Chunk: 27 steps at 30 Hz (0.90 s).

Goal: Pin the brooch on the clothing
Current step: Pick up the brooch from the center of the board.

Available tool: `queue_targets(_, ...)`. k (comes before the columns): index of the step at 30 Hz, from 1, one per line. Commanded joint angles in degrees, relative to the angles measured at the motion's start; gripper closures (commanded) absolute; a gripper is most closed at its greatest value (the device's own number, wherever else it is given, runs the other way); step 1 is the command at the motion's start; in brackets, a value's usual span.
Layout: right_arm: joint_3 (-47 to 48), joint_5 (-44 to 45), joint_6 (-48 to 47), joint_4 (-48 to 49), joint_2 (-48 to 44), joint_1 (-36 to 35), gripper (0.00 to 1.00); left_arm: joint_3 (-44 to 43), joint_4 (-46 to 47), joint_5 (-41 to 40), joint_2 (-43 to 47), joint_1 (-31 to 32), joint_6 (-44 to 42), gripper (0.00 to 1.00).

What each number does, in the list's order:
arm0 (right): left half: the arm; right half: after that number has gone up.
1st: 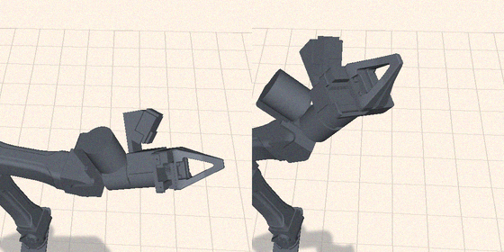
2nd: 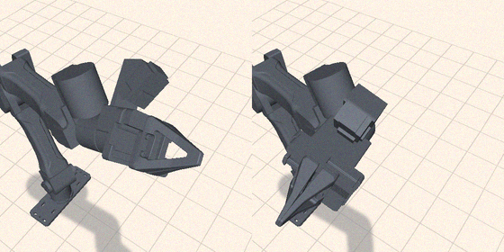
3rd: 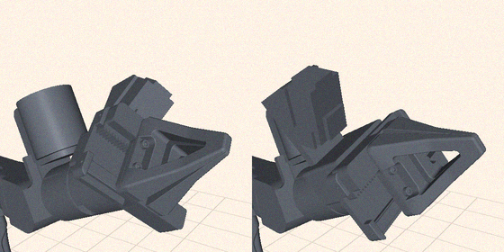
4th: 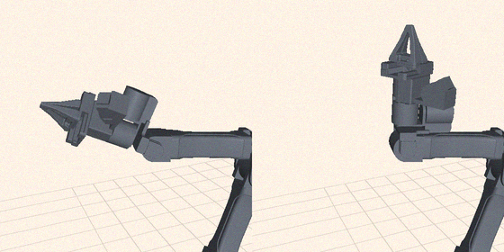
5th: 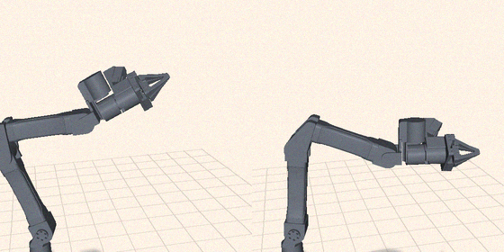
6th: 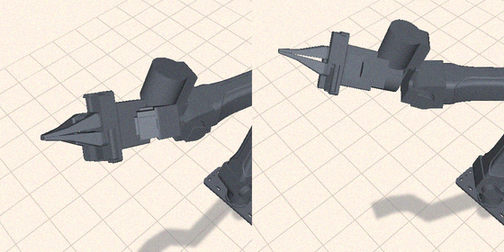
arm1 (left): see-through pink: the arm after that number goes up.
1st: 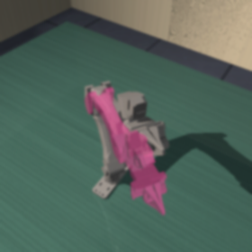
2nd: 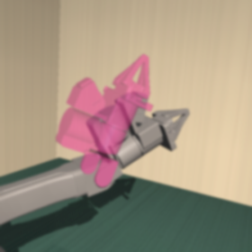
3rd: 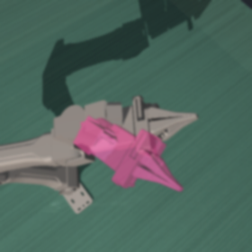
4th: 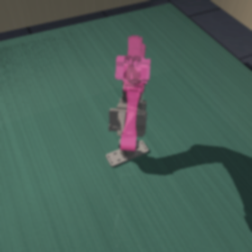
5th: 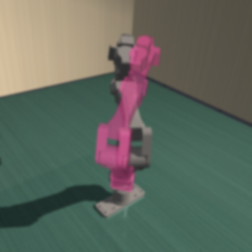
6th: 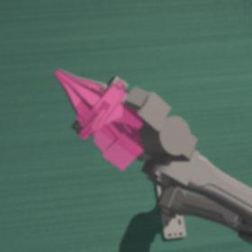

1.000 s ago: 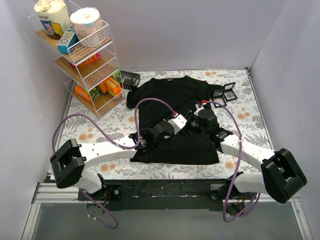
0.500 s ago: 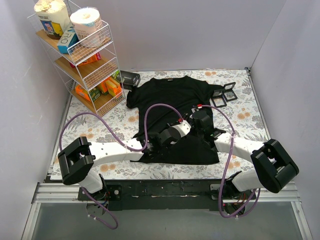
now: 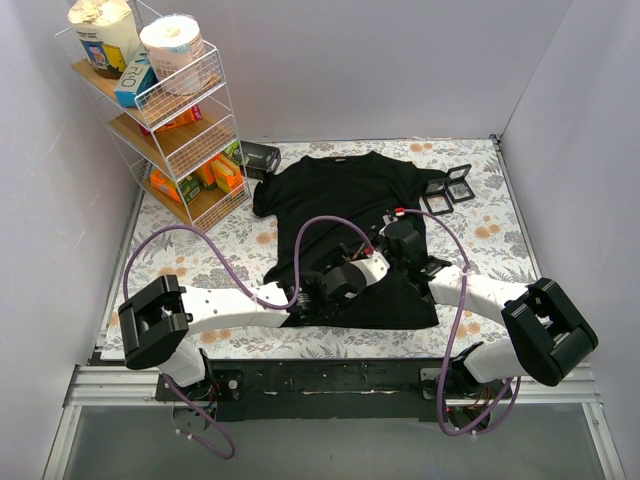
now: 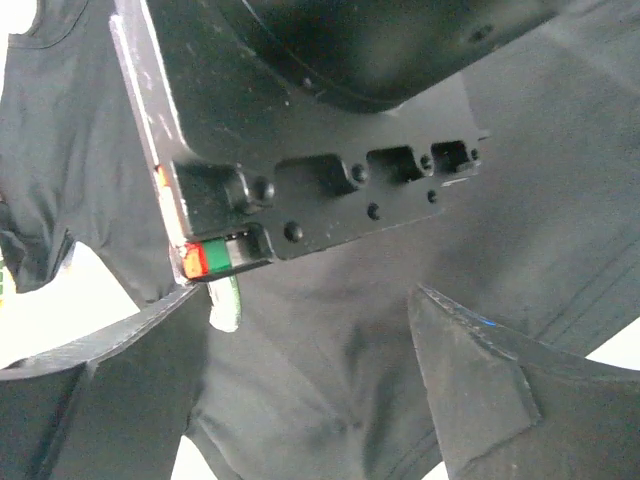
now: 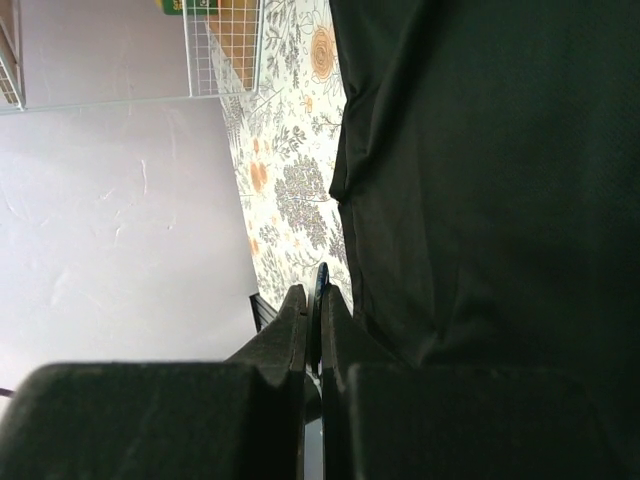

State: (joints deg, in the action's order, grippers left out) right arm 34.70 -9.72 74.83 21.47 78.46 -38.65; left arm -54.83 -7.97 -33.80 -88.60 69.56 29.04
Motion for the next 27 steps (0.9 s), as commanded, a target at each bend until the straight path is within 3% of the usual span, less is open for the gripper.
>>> queue_targets(1, -1.47, 0.75, -1.87, 2.96, -1.72, -0.63, 0.99, -0.19, 2.52, 3.30, 5.53, 0.40, 2.51, 0.16)
queue_targets(3, -1.91, 1.28, -3.01, 3.05, -2.16, -0.55, 0.99, 0.16, 1.82, 5.57, 7.99, 0.31, 3.13, 0.02)
queue_targets(8, -3.84, 1.90, -6.35, 4.53, -3.92, 0.42, 0.99, 1.56, -0.47, 13.74, 14.58, -0.21, 6.81, 0.02)
queue_targets(12, -5.78, -3.45, -11.79, 9.71, -5.07, 3.84, 0.99, 2.71, -1.09, 25.77, 21.79, -6.07, 8.40, 0.02)
queue_targets(16, -5.26, -14.34, -18.74, 15.00, -5.33, 7.71, 0.99, 2.01, -0.83, 51.40, 23.83, -19.70, 12.27, 0.02)
queue_targets(19, -3.33, -19.26, -24.54, 13.25, -6.56, 8.94, 0.99, 1.48, 1.28, 61.54, 21.46, -29.02, 15.16, 0.02)
queue_targets(20, -2.80, -20.68, -27.43, 12.81, -6.91, 9.21, 0.99, 1.39, 1.98, 68.62, 20.40, -32.44, 15.96, 0.02)
queue_targets(23, 0.63, -26.74, -33.05, 8.77, -7.70, 10.00, 0.99, 1.47, 6.54, 84.53, 16.01, -38.16, 19.29, 0.02)
queue_targets(27, 5.99, -33.95, -39.05, 1.74, -7.53, 10.35, 0.99, 3.32, 12.71, 95.30, 12.31, -41.26, 22.38, 0.02)
